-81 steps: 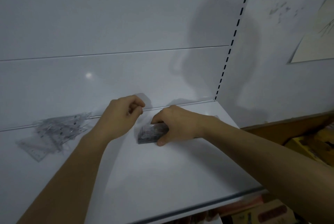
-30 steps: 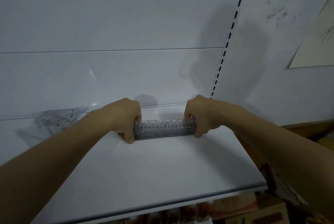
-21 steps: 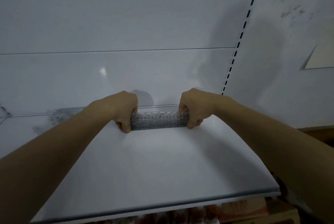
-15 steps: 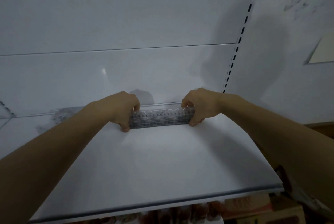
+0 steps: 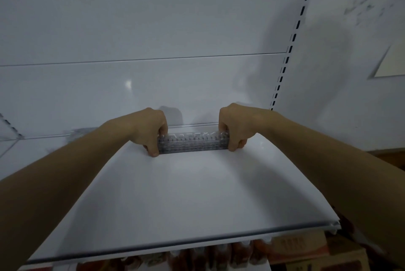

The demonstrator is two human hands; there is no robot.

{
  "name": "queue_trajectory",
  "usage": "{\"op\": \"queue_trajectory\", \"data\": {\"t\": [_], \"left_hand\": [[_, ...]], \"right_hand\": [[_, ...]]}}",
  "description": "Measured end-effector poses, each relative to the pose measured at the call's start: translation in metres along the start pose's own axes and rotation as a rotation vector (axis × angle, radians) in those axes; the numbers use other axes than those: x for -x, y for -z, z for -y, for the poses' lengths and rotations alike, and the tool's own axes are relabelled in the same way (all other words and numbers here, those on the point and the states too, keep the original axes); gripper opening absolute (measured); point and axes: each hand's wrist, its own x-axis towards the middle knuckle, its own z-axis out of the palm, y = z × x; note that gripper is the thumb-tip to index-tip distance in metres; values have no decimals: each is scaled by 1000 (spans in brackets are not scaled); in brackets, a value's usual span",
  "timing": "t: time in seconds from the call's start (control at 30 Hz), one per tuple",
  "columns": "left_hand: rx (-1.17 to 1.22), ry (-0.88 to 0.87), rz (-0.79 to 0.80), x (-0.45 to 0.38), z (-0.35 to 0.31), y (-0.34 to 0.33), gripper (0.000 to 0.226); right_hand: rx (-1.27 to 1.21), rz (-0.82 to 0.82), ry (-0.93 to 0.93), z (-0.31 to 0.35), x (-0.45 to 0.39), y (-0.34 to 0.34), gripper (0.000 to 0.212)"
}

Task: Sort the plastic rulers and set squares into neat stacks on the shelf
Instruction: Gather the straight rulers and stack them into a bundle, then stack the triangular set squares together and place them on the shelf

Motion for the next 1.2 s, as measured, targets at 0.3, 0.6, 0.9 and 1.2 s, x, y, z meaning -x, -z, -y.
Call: {"op": "queue_trajectory", "data": {"t": [0.3, 0.6, 0.9, 1.2], "left_hand": [[33, 14, -27, 2, 4, -7, 31], [-31, -54, -17, 3, -2, -9, 26], [-87, -91, 14, -3, -17, -5, 33], [-131, 1, -7, 48, 46, 1, 85]], "right_hand": [[-26, 12, 3, -3, -1, -3, 18], [52, 12, -68, -3, 6, -6, 15], [51, 24, -190, -4, 23, -5, 27], [137, 71, -143, 14, 34, 19, 85]]}}
